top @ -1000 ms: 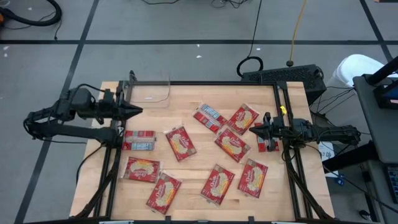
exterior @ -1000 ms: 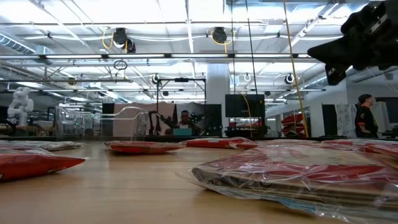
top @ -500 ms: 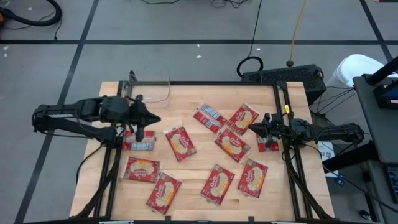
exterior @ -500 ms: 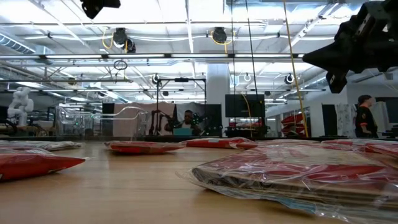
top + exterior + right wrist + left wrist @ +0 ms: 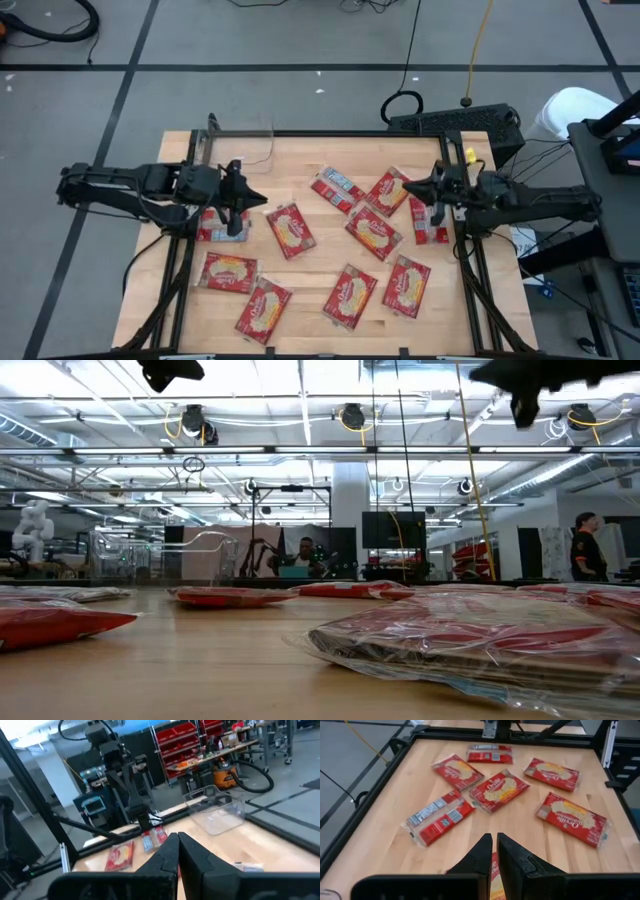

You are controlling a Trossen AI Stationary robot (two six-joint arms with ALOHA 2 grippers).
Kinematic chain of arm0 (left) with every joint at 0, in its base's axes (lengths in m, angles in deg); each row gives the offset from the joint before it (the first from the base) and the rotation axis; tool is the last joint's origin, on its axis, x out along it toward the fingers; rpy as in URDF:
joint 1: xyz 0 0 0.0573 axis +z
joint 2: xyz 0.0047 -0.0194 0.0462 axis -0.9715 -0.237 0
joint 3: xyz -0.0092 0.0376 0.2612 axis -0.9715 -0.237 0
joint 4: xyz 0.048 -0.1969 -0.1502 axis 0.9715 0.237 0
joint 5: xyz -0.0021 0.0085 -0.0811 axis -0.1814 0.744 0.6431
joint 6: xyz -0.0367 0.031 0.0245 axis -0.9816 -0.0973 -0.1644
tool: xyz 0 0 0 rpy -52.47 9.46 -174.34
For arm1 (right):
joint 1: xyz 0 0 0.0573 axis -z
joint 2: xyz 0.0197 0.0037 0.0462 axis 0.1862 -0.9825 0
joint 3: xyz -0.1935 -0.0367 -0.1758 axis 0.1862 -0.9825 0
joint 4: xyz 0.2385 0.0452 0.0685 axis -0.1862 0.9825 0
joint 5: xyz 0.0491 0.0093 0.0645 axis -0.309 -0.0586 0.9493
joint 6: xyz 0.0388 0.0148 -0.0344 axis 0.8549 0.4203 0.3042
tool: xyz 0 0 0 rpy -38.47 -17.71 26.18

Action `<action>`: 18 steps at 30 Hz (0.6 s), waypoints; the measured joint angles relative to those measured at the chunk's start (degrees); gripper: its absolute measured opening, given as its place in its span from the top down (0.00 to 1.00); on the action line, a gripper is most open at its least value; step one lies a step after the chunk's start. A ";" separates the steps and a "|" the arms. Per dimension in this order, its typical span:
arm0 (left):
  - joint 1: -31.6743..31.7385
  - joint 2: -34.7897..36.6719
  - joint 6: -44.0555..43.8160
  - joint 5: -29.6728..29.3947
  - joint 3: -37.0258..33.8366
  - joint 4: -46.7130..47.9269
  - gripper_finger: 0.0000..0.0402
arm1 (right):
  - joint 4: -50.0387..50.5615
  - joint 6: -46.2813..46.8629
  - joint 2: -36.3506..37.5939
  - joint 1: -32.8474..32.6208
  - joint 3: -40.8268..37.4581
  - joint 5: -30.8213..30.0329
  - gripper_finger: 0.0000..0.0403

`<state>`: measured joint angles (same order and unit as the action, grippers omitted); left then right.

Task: Sort popcorn bags into baskets
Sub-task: Put the red popcorn bag into the transparent bin

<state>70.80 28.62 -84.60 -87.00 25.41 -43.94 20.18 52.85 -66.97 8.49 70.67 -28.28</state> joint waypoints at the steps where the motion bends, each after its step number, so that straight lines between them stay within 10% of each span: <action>1: -0.04 -0.23 0.00 -0.16 0.00 -0.31 0.92 | 2.32 -0.61 -1.42 0.00 2.82 0.02 1.00; 18: -4.25 -6.72 0.46 -0.23 -0.57 -5.88 0.92 | 17.54 1.18 -26.64 -3.71 22.23 0.11 1.00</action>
<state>66.54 21.90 -84.14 -87.23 24.84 -49.83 37.72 54.02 -93.61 4.78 92.90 -28.17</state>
